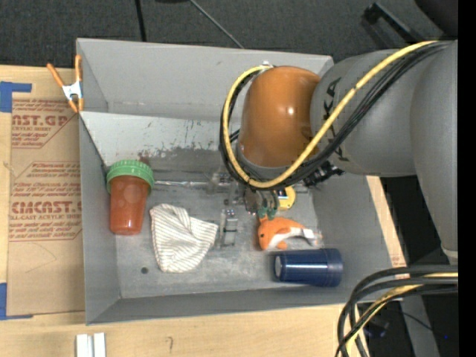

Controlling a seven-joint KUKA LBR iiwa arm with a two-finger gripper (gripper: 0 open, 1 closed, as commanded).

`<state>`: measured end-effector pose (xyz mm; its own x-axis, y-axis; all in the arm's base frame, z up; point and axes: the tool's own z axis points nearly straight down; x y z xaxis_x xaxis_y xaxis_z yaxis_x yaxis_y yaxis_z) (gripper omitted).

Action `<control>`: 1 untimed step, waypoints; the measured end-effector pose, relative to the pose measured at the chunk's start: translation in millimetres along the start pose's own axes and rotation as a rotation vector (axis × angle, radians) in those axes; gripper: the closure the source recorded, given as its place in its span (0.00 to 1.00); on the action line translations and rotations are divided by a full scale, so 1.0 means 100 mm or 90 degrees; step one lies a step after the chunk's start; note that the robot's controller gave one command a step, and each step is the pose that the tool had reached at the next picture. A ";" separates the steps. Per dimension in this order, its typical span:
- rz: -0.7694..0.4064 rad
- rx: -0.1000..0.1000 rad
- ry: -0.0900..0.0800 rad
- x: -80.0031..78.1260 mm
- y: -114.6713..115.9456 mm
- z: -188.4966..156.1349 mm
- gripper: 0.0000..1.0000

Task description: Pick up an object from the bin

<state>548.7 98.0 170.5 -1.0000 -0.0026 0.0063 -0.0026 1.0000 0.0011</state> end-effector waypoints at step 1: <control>0.001 0.000 -0.005 -0.01 0.00 -0.05 0.00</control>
Offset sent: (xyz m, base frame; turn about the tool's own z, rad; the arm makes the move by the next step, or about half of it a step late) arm 0.0006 0.0316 -0.1005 -0.1901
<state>550.2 97.5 175.1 -1.0000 -0.0013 -0.0008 -0.0013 1.0000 0.0017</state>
